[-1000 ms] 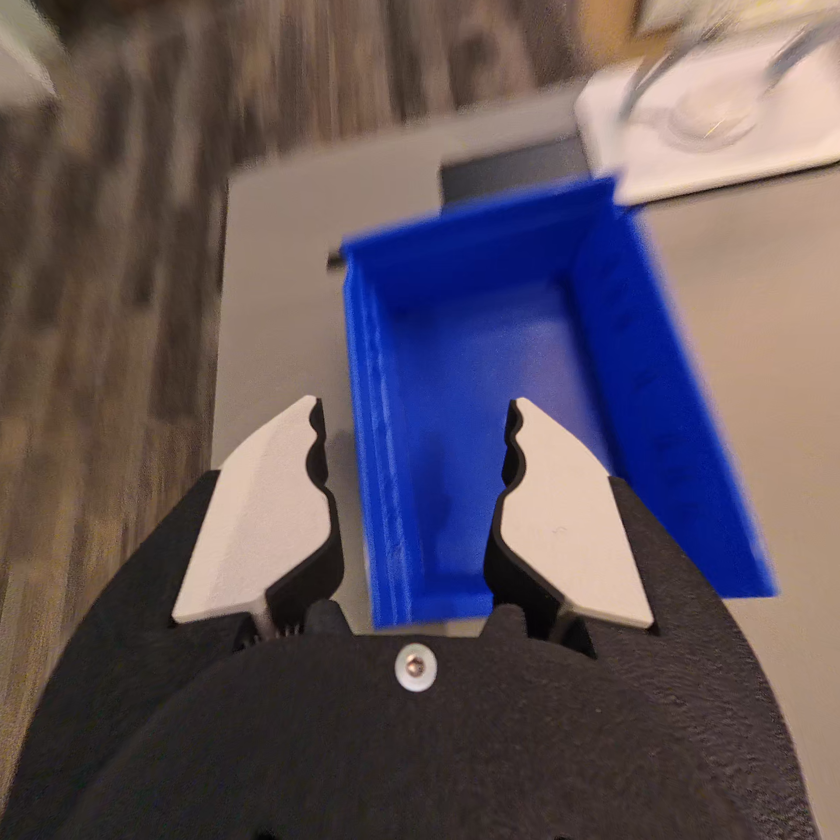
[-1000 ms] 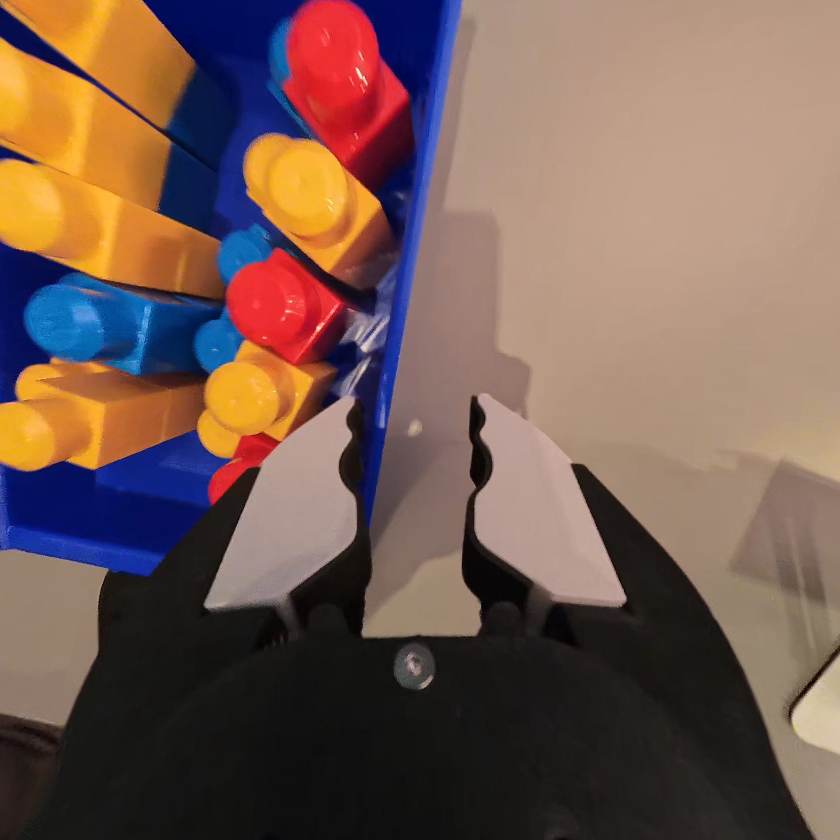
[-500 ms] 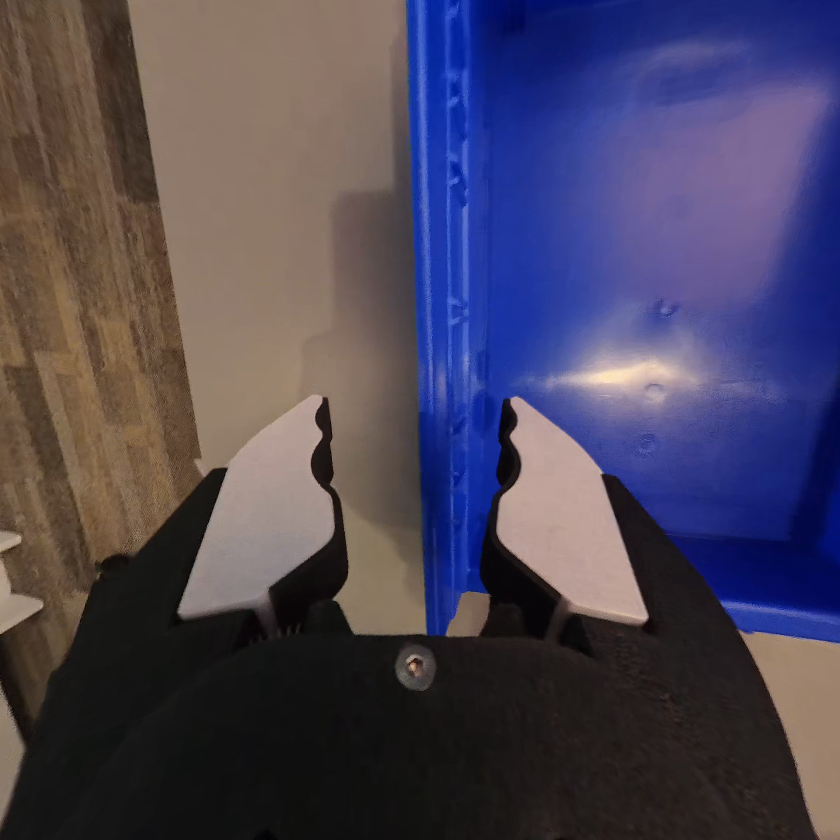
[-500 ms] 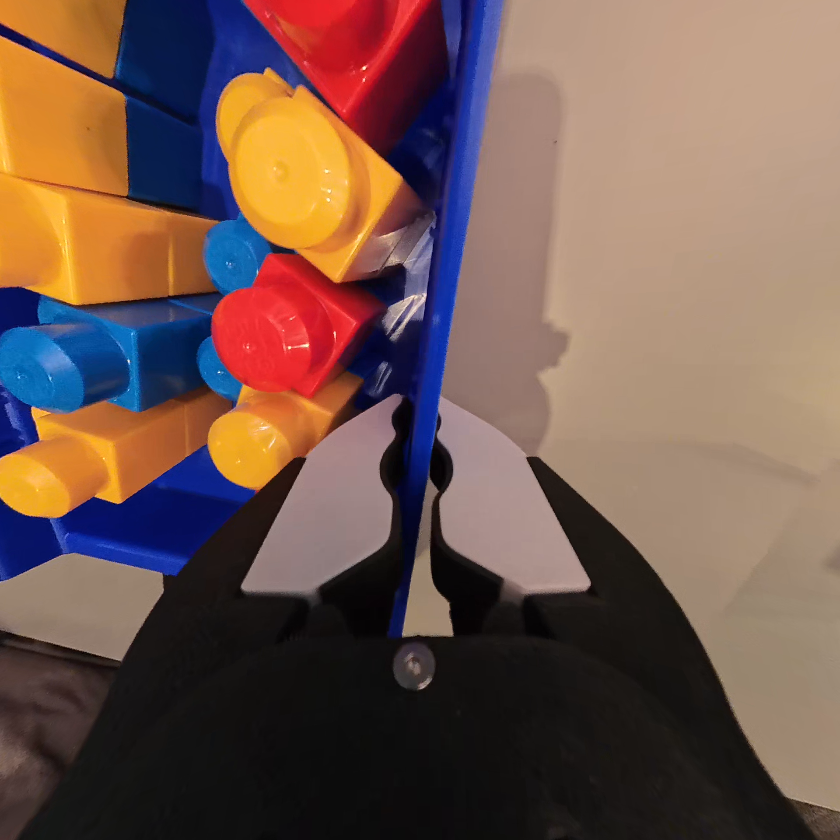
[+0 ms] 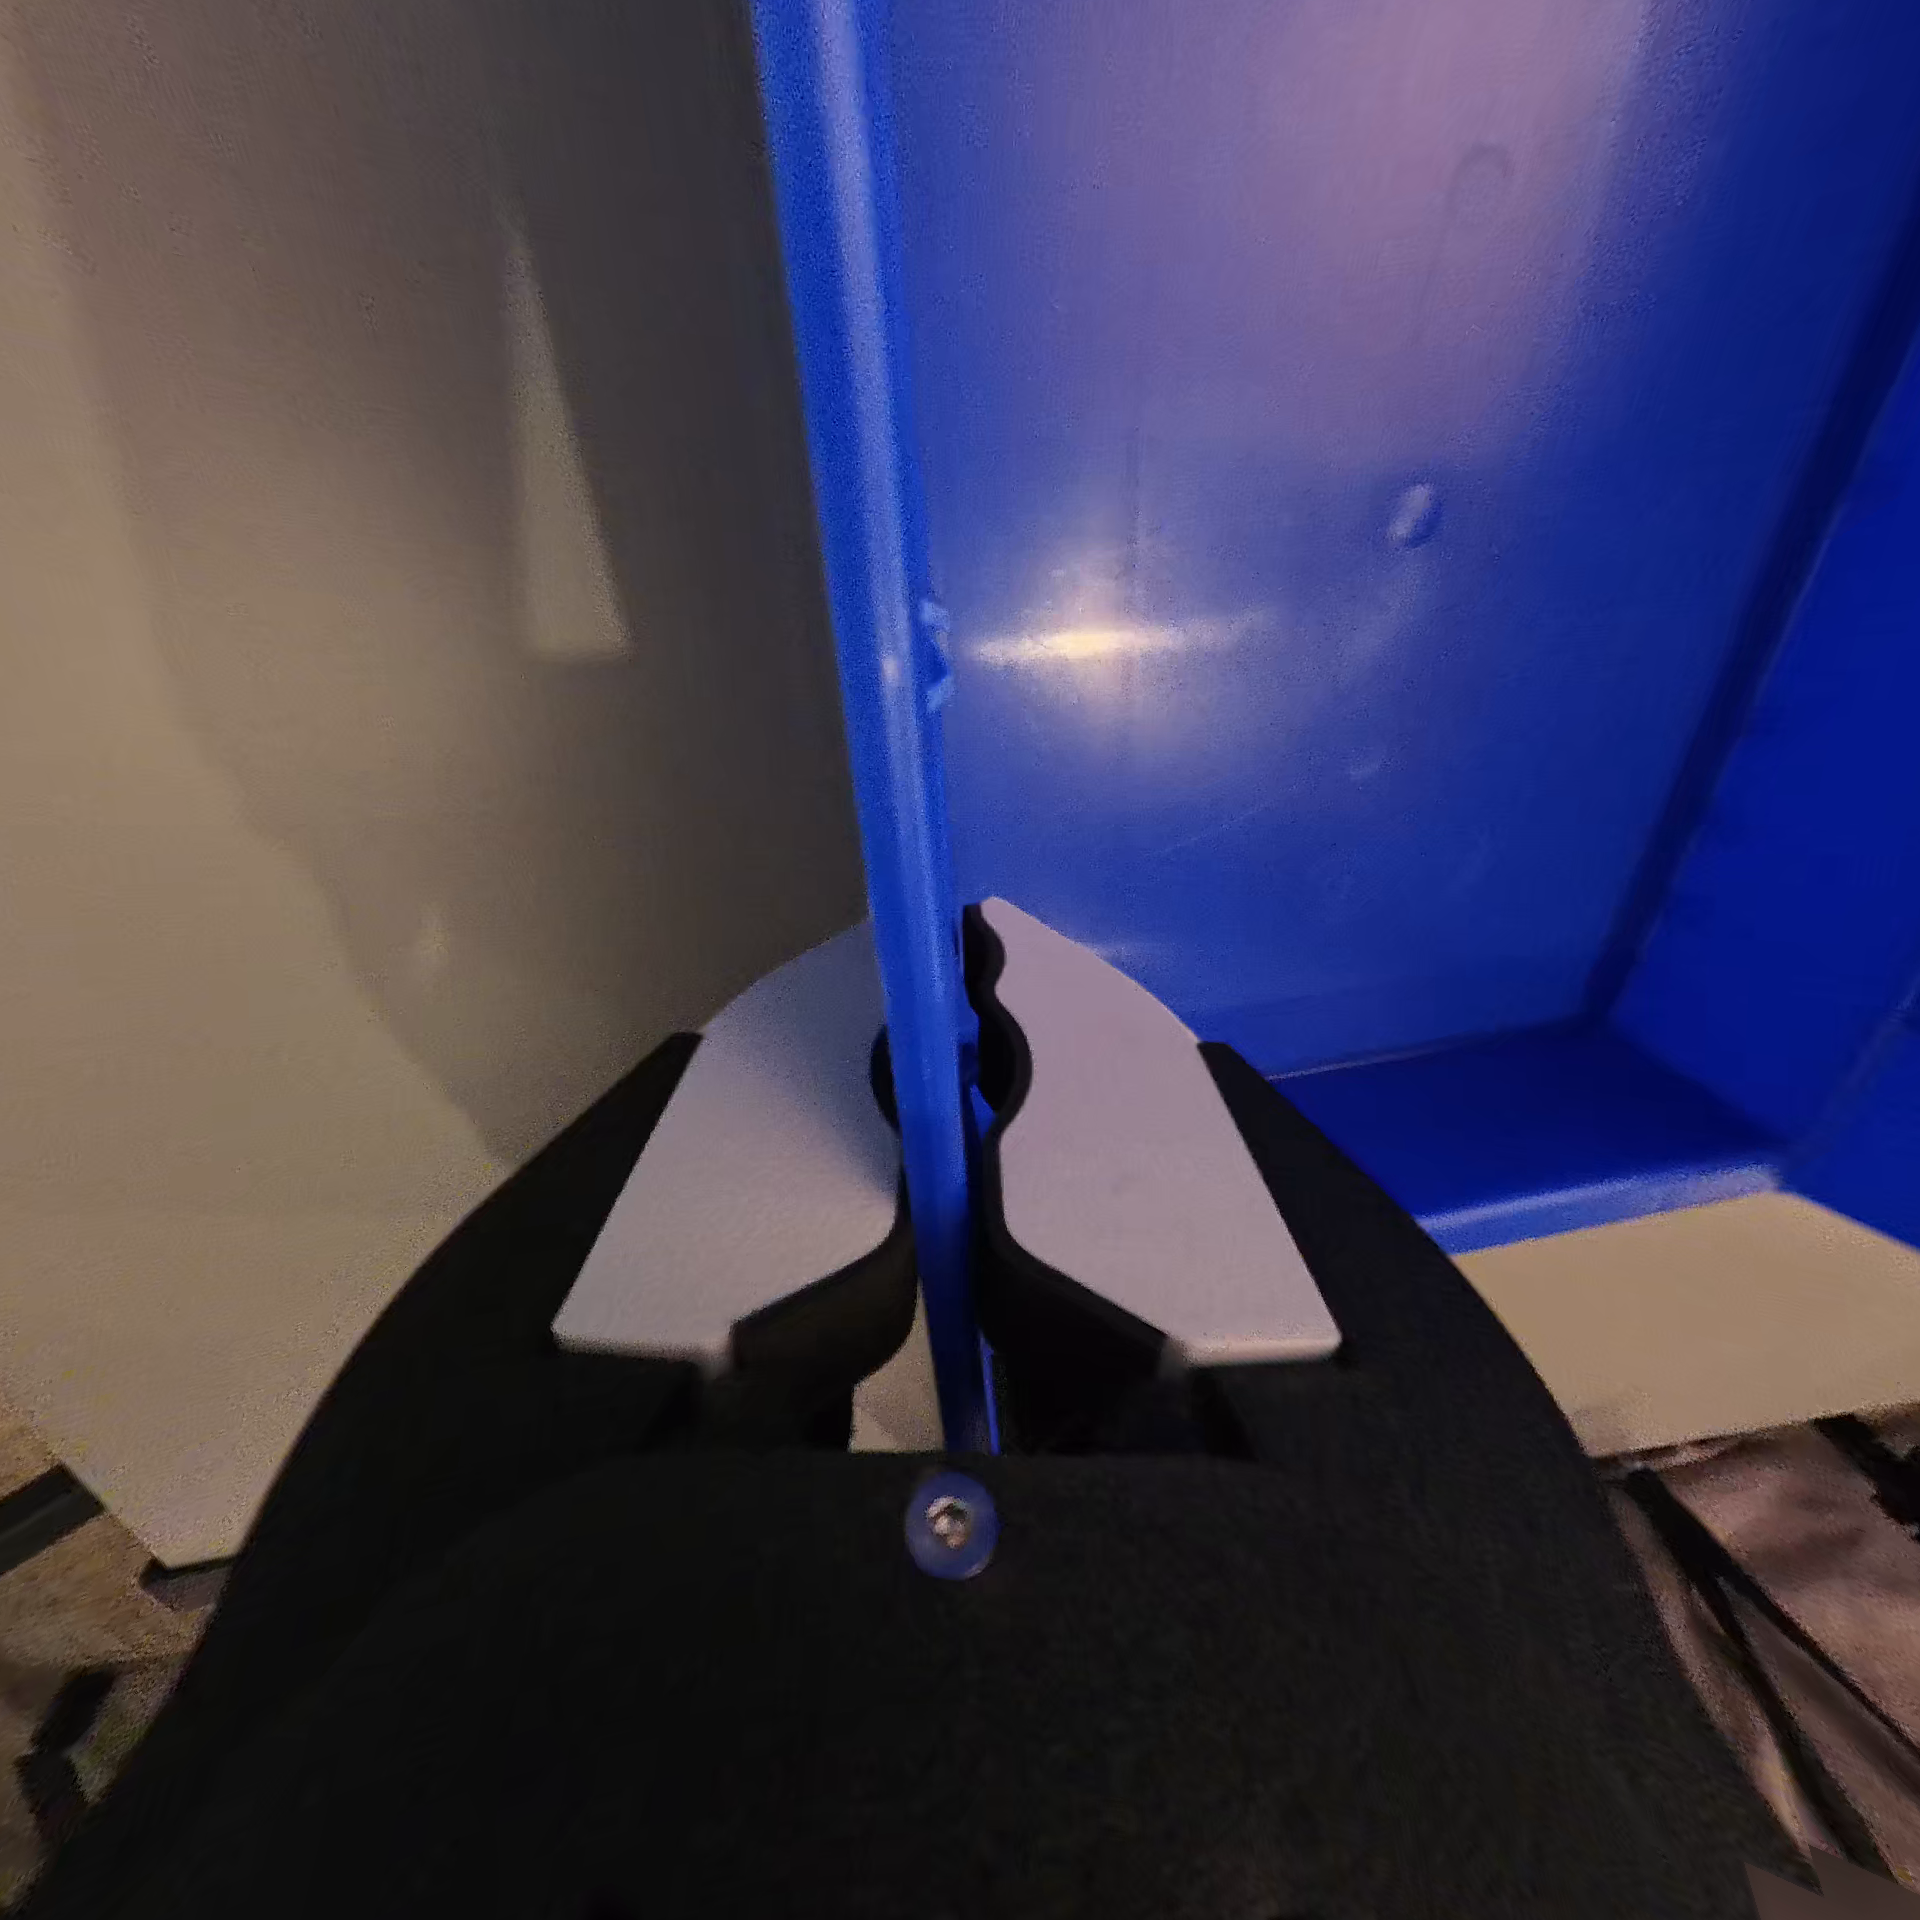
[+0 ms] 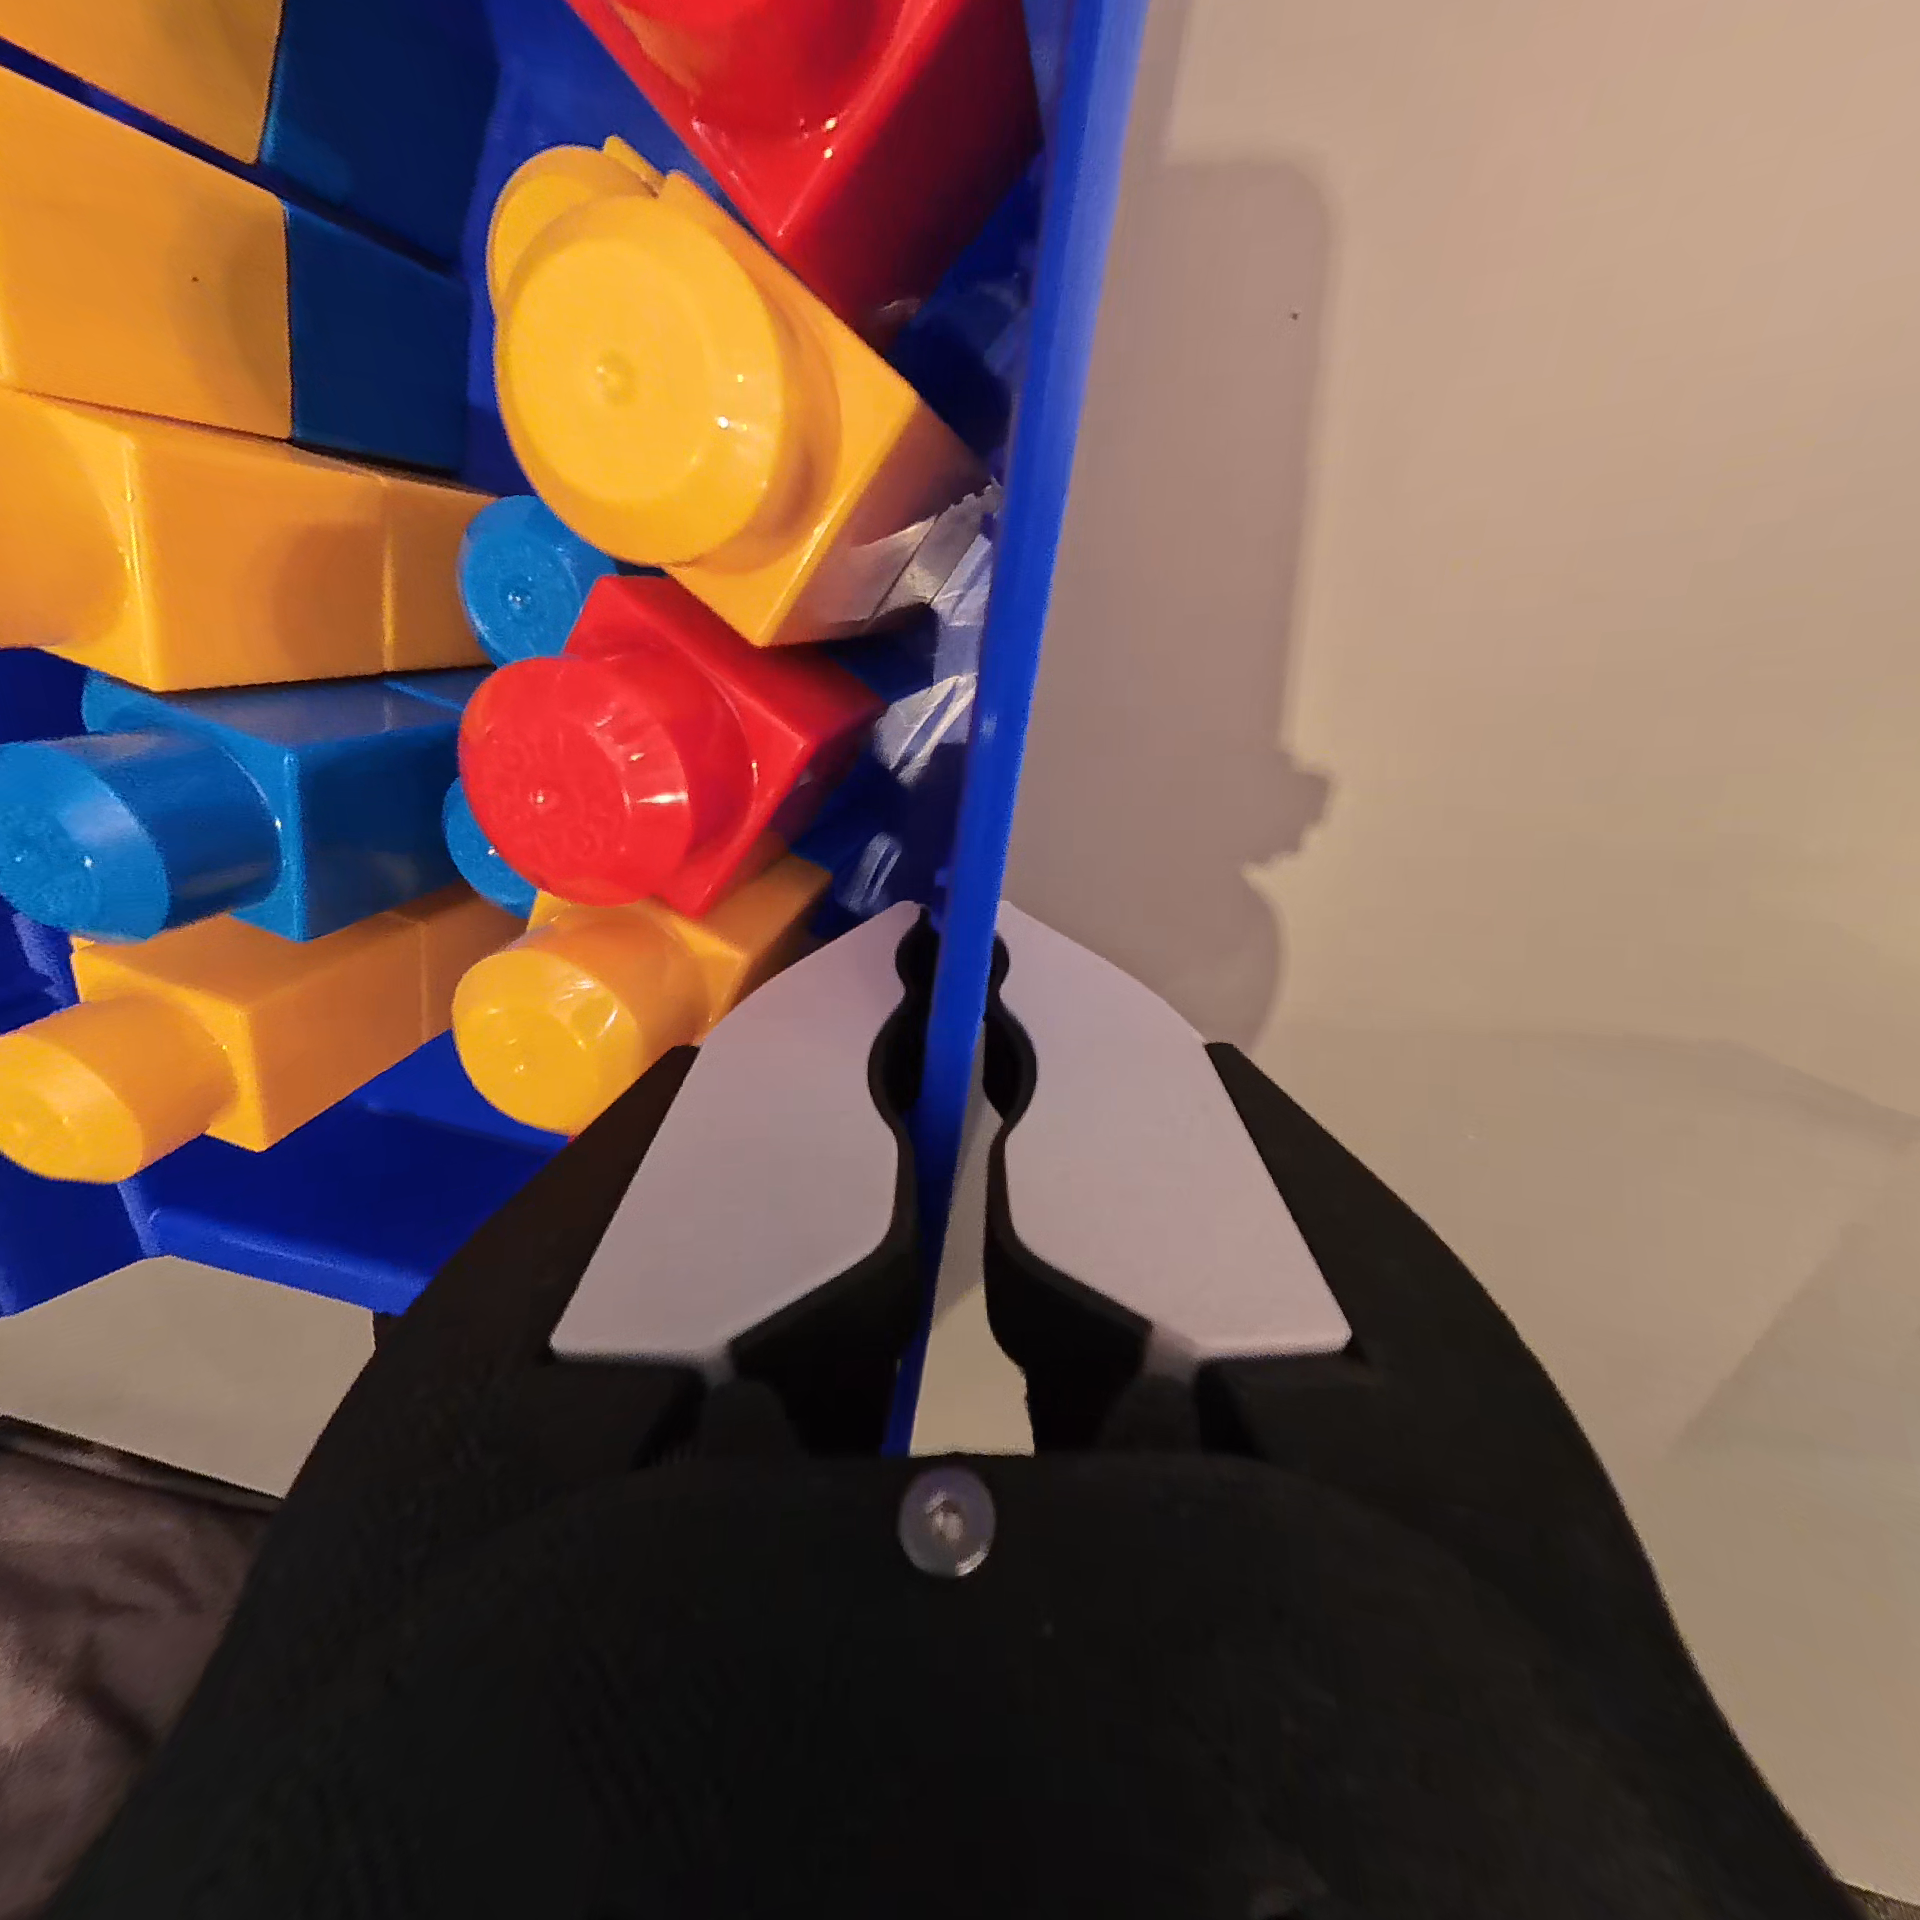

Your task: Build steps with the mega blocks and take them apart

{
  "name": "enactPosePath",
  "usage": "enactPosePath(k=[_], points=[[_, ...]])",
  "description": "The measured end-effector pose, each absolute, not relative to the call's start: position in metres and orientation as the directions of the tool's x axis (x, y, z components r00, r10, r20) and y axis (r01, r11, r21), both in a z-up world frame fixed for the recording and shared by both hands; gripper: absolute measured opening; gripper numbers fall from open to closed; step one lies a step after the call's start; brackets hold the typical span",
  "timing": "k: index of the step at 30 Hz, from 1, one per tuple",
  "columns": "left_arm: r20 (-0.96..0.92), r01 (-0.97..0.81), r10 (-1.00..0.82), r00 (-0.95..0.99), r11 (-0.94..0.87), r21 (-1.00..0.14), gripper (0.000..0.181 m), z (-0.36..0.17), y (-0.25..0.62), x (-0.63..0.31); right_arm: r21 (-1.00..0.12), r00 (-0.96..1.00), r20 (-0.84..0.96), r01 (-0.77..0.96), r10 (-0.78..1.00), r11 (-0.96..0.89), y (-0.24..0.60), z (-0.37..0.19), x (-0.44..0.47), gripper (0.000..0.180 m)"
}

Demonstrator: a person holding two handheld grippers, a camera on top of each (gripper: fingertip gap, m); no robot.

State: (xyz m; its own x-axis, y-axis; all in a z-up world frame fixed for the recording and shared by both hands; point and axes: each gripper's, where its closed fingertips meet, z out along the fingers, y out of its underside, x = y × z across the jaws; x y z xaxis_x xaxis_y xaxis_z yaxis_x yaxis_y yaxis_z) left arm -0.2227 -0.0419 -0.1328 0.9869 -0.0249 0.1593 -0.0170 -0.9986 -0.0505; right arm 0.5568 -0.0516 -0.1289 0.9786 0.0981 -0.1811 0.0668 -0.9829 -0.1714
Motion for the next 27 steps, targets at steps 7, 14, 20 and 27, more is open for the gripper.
enactPosePath(k=[7, 14, 20, 27], points=[[0.113, -0.169, -0.167, 0.979, -0.986, 0.002, 0.01, -0.133, -0.041, -0.177, -0.156, 0.982, -0.146, 0.095, 0.118, -0.983, -0.052, -0.131, 0.557, 0.009], [0.083, -0.278, -0.276, 0.957, -0.96, 0.009, 0.018, -0.134, -0.037, -0.114, -0.154, 0.982, -0.149, 0.098, 0.121, -0.983, -0.052, -0.131, 0.558, 0.008], [0.052, -0.362, -0.361, 0.931, -0.932, -0.001, 0.023, -0.135, -0.038, -0.077, -0.145, 0.984, -0.13, 0.106, 0.125, -0.984, -0.052, -0.131, 0.558, 0.009], [0.05, -0.44, -0.438, 0.898, -0.897, 0.048, 0.052, -0.136, -0.056, -0.044, -0.137, 0.984, -0.12, 0.112, 0.129, -0.984, -0.052, -0.132, 0.558, 0.009]])
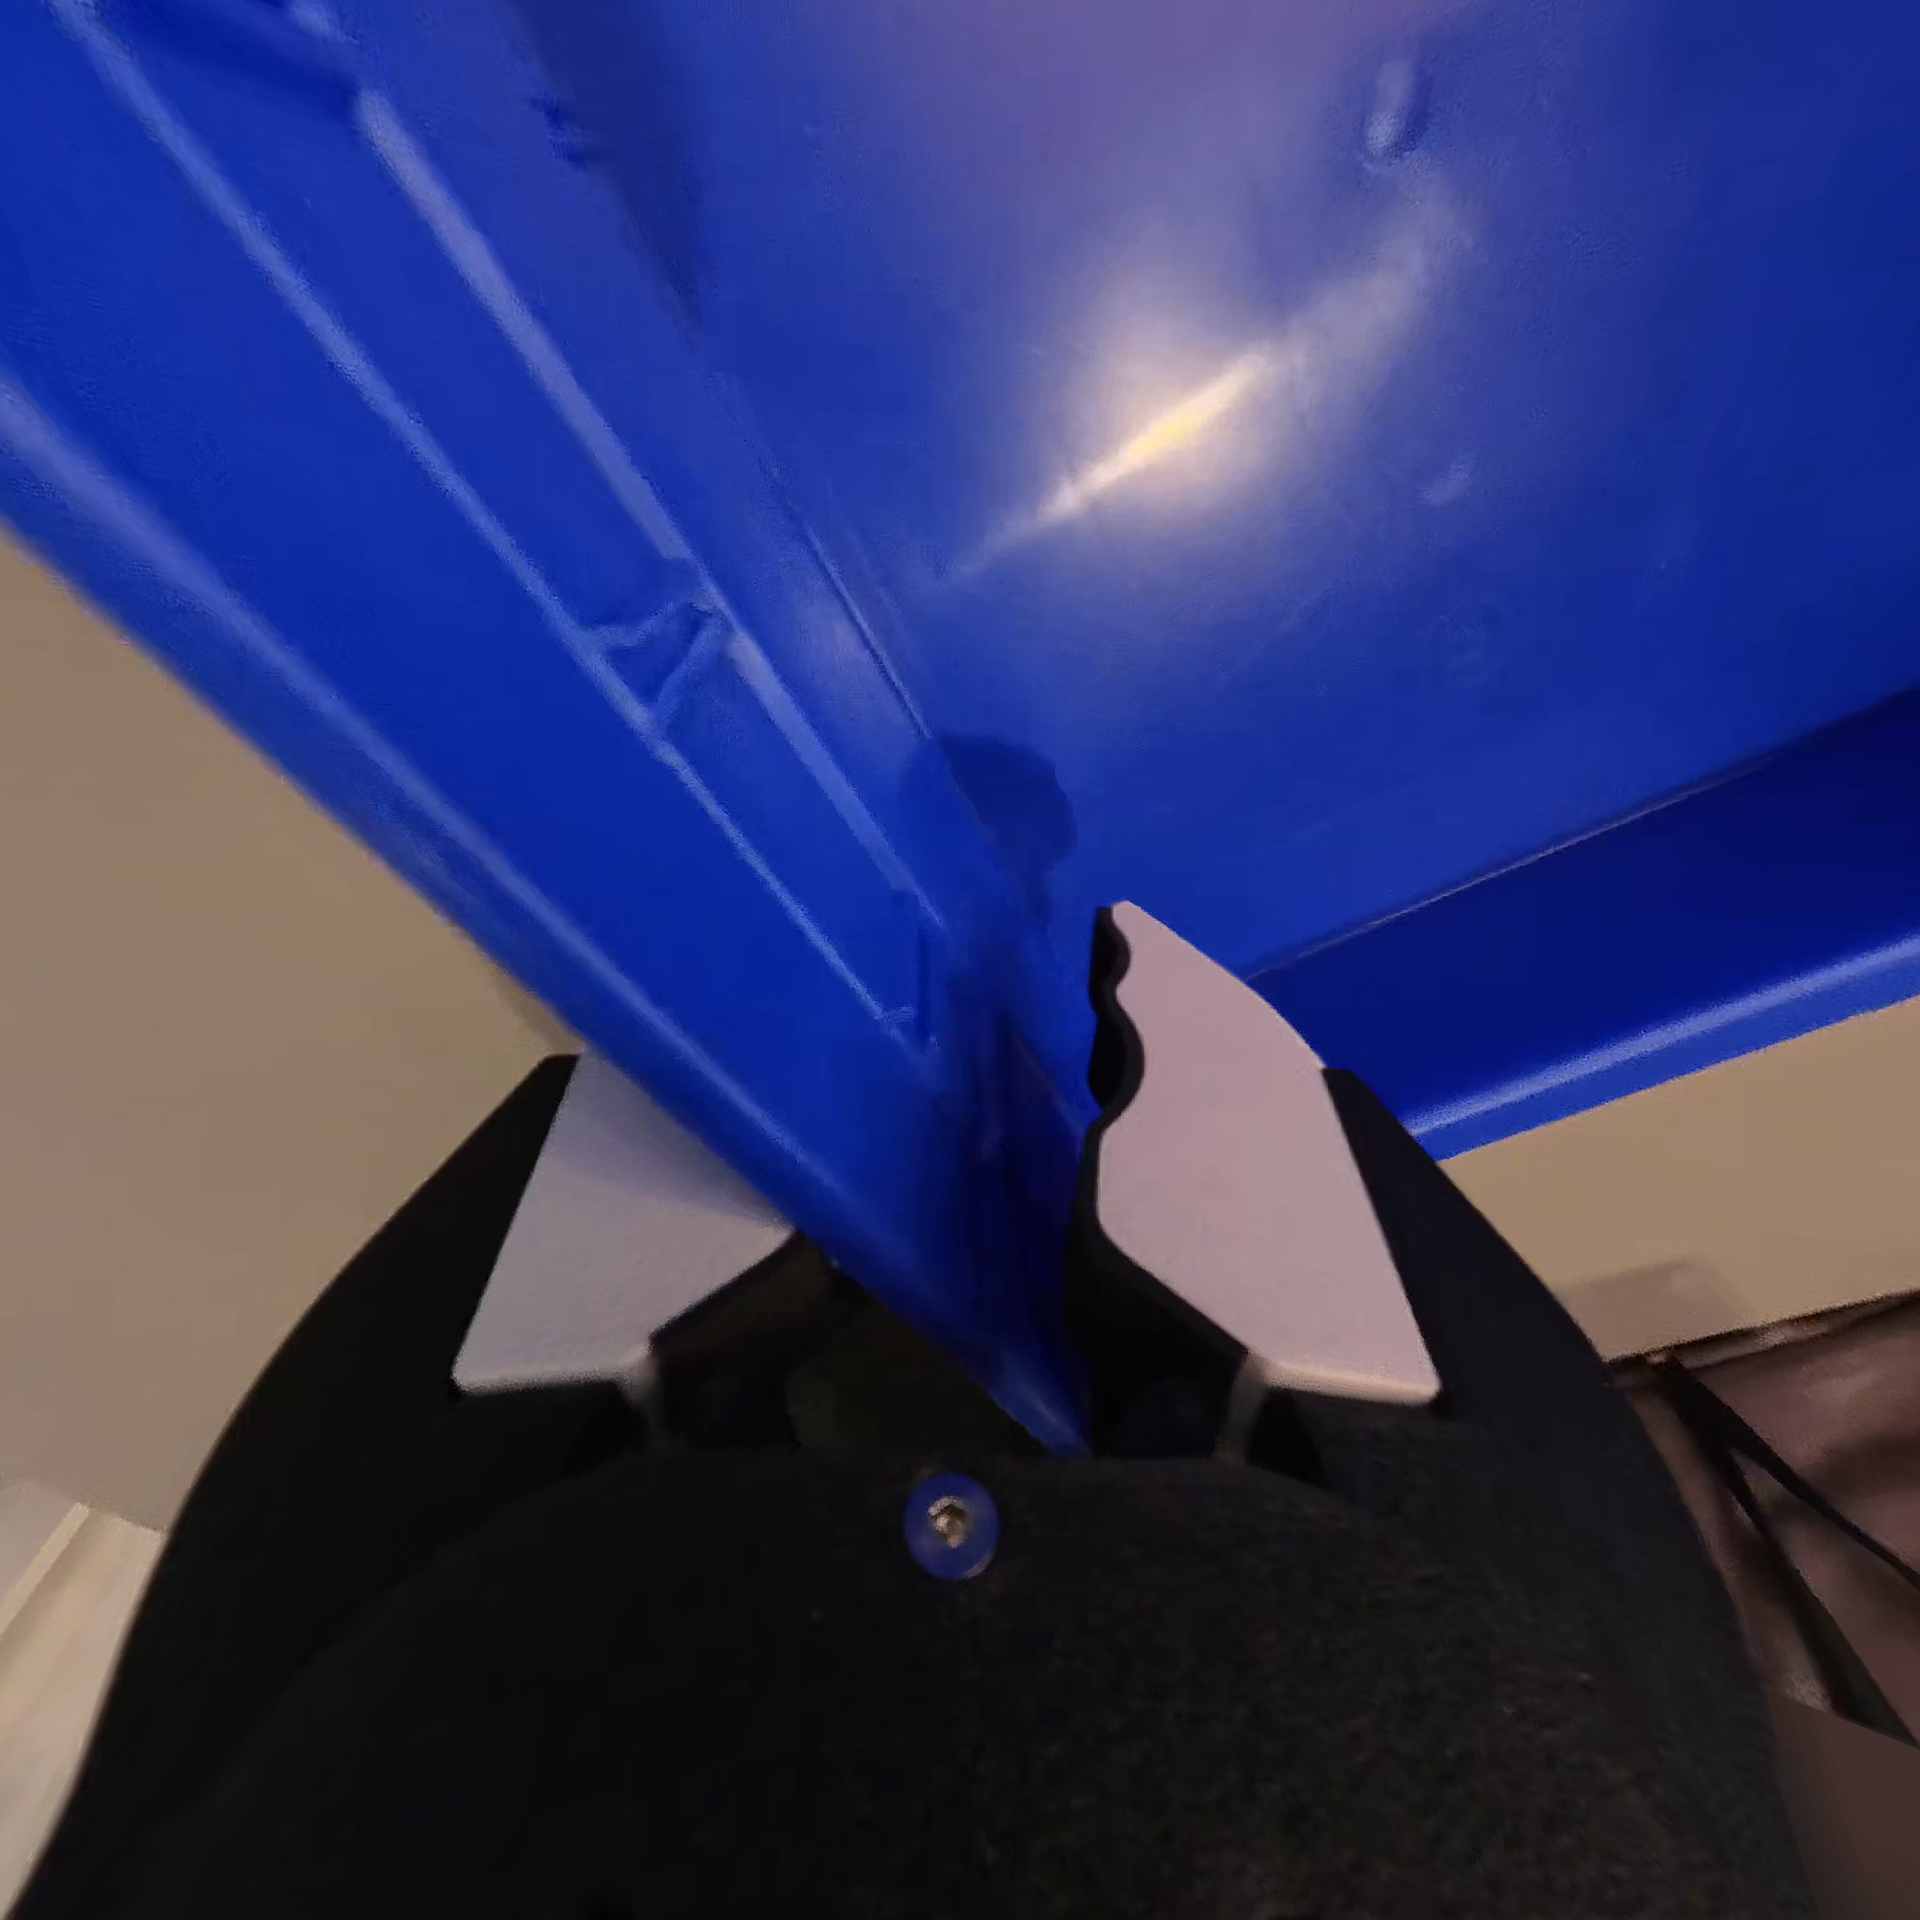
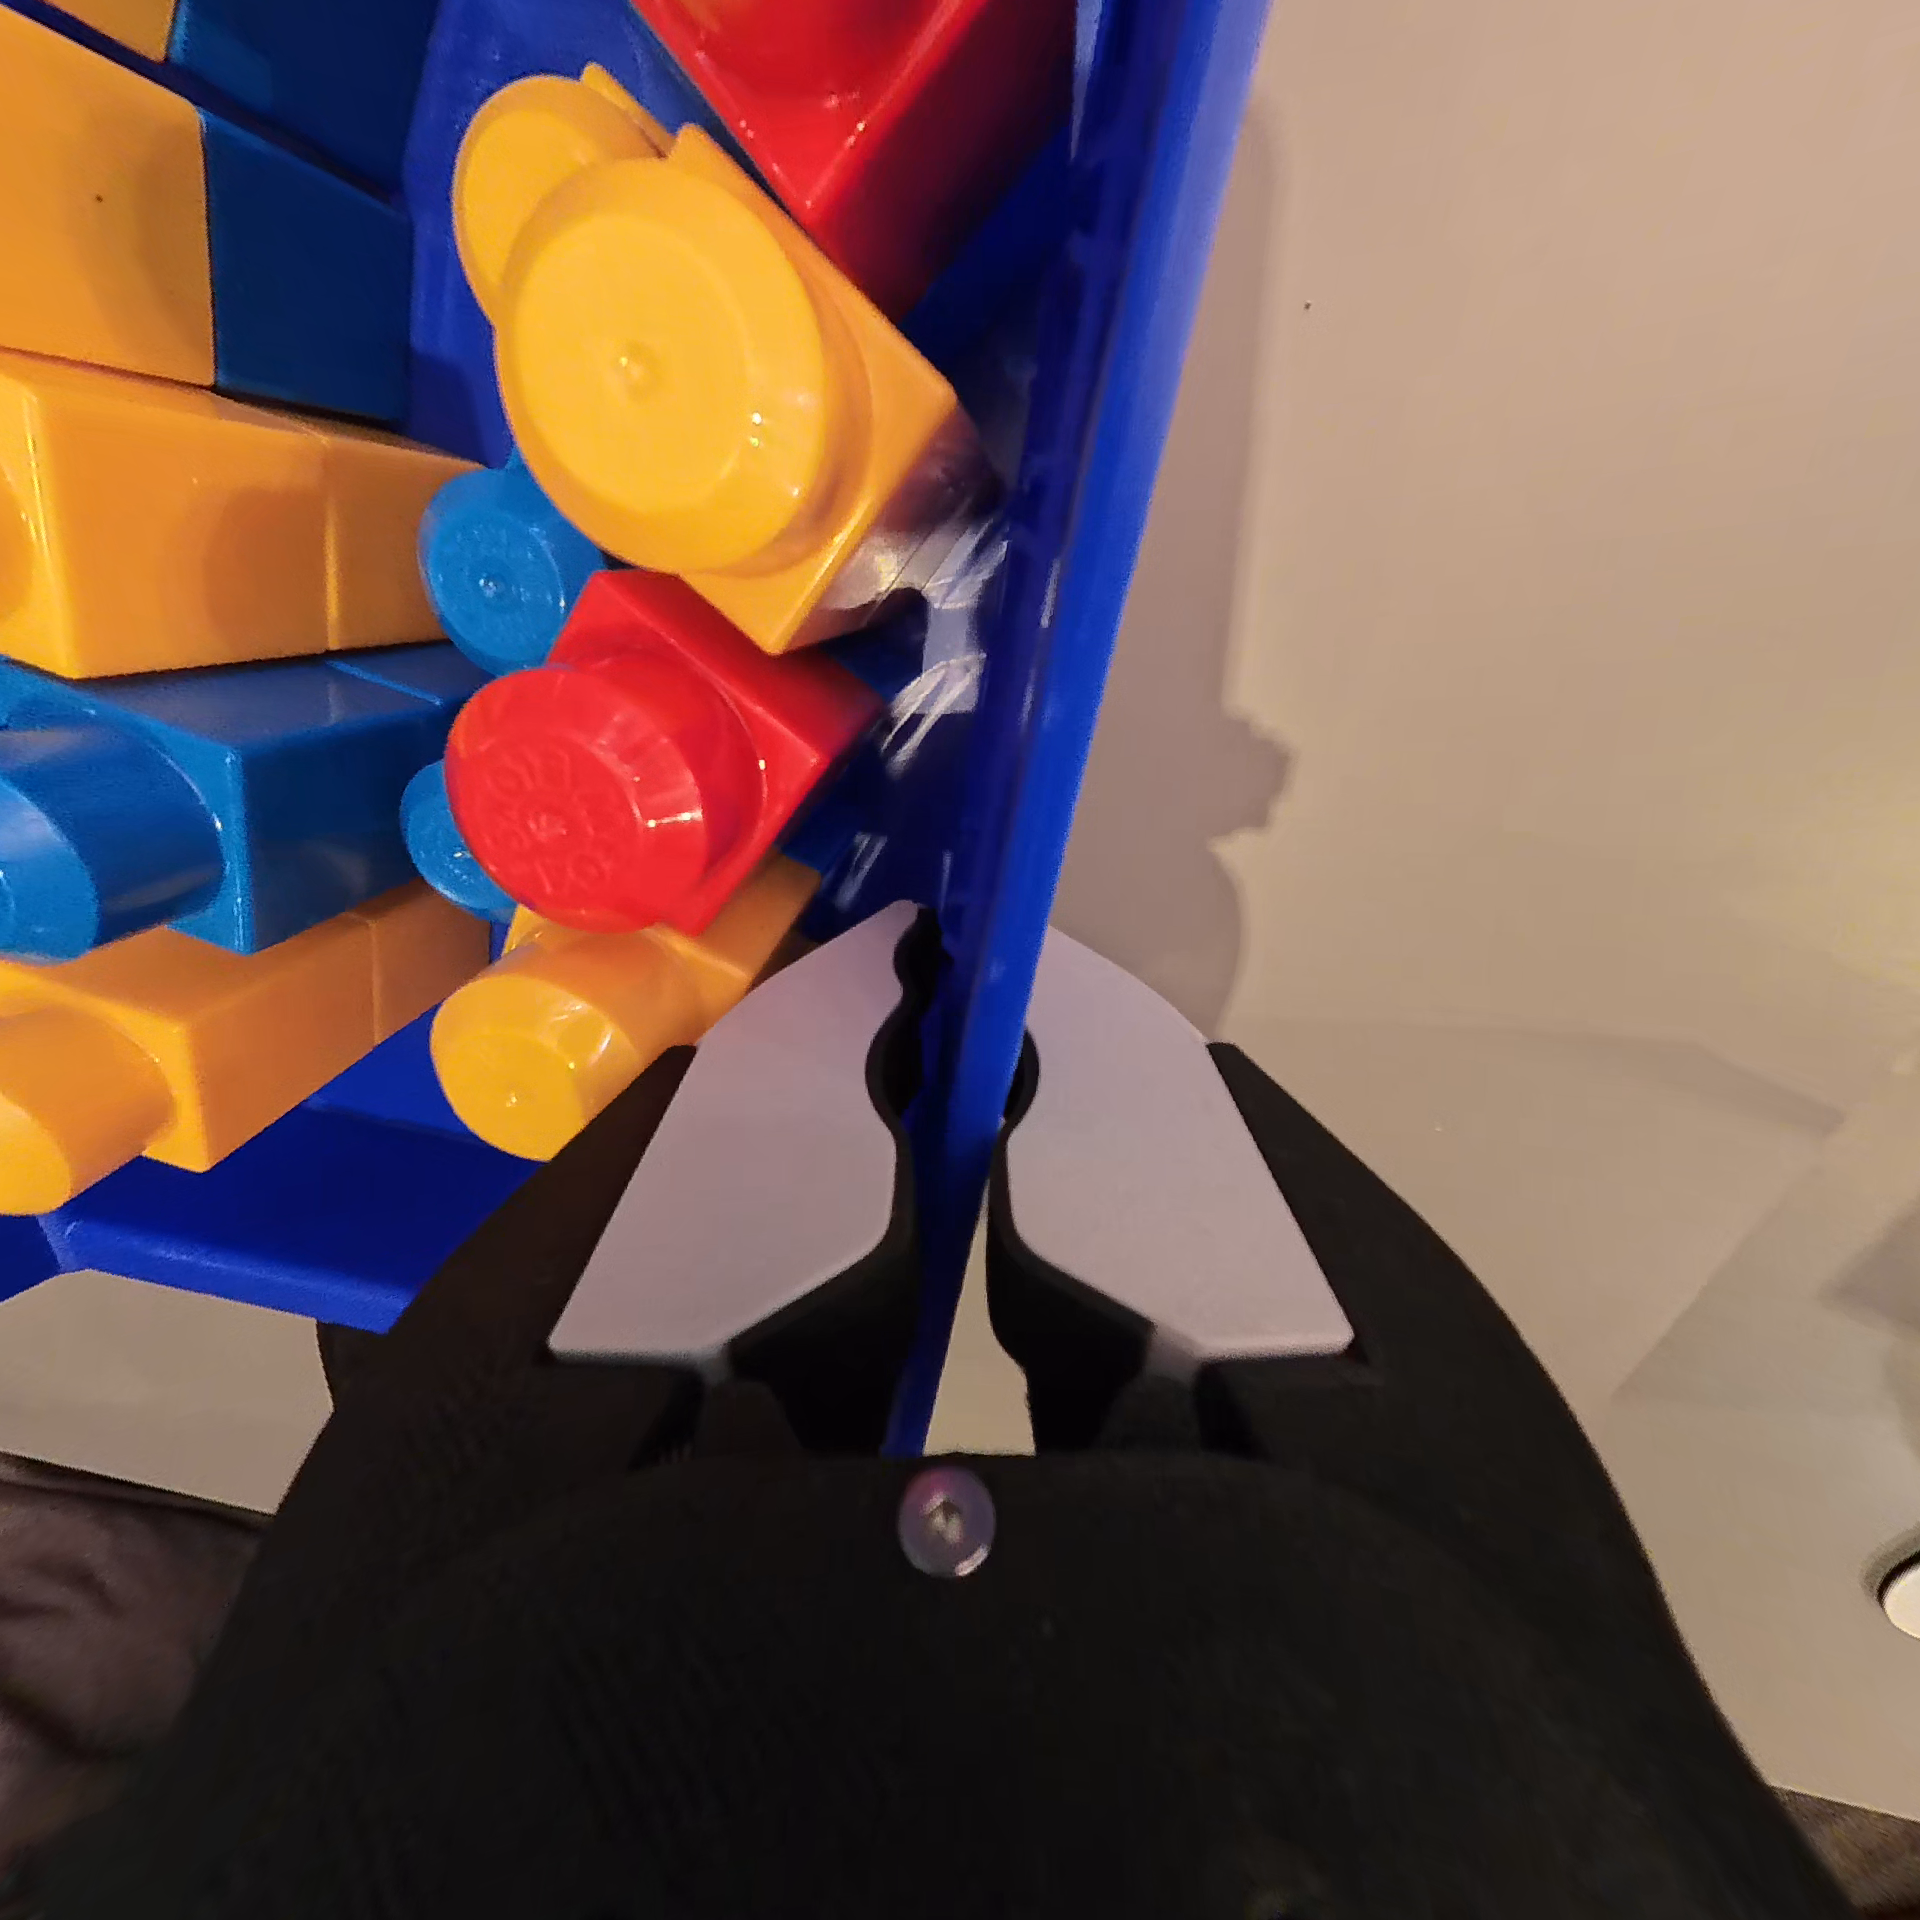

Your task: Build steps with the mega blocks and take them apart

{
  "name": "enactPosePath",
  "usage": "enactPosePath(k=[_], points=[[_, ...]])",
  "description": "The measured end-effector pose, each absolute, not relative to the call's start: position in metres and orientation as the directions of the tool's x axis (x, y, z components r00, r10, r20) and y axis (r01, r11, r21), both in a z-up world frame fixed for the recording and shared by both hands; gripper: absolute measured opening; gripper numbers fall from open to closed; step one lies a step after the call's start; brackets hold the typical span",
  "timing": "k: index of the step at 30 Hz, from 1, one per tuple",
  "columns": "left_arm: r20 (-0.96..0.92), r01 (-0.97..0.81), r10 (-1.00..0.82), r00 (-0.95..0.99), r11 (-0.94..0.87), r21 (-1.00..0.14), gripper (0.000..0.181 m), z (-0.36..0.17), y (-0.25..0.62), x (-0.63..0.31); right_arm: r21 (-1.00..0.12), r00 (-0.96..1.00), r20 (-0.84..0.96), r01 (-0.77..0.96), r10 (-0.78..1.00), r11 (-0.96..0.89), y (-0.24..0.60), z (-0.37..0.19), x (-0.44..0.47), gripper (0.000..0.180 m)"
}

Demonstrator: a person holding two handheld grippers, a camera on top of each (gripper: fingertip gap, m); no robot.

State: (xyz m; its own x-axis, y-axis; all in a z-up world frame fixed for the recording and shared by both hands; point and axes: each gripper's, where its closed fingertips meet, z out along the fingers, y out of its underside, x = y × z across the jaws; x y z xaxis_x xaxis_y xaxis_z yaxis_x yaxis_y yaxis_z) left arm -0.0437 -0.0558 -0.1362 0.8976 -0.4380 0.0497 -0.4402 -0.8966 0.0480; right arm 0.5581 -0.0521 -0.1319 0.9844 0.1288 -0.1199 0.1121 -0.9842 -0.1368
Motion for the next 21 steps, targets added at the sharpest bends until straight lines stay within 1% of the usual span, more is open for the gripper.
enactPosePath(k=[4, 8, 16, 21], points=[[0.111, -0.48, -0.472, 0.875, -0.874, 0.07, 0.055, -0.142, -0.065, -0.019, -0.135, 0.985, -0.117, 0.114, 0.13, -0.984, -0.052, -0.132, 0.558, 0.009], [0.125, -0.495, -0.487, 0.864, -0.868, 0.04, 0.057, -0.143, -0.063, -0.004, -0.132, 0.985, -0.113, 0.117, 0.132, -0.984, -0.052, -0.132, 0.558, 0.009], [0.212, -0.552, -0.546, 0.81, -0.833, -0.04, 0.061, -0.142, -0.061, 0.035, -0.121, 0.987, -0.104, 0.113, 0.126, -0.986, -0.053, -0.132, 0.558, 0.009], [0.268, -0.569, -0.57, 0.776, -0.817, -0.092, 0.056, -0.142, -0.058, 0.053, -0.116, 0.988, -0.107, 0.097, 0.11, -0.988, -0.05, -0.132, 0.546, 0.008]])
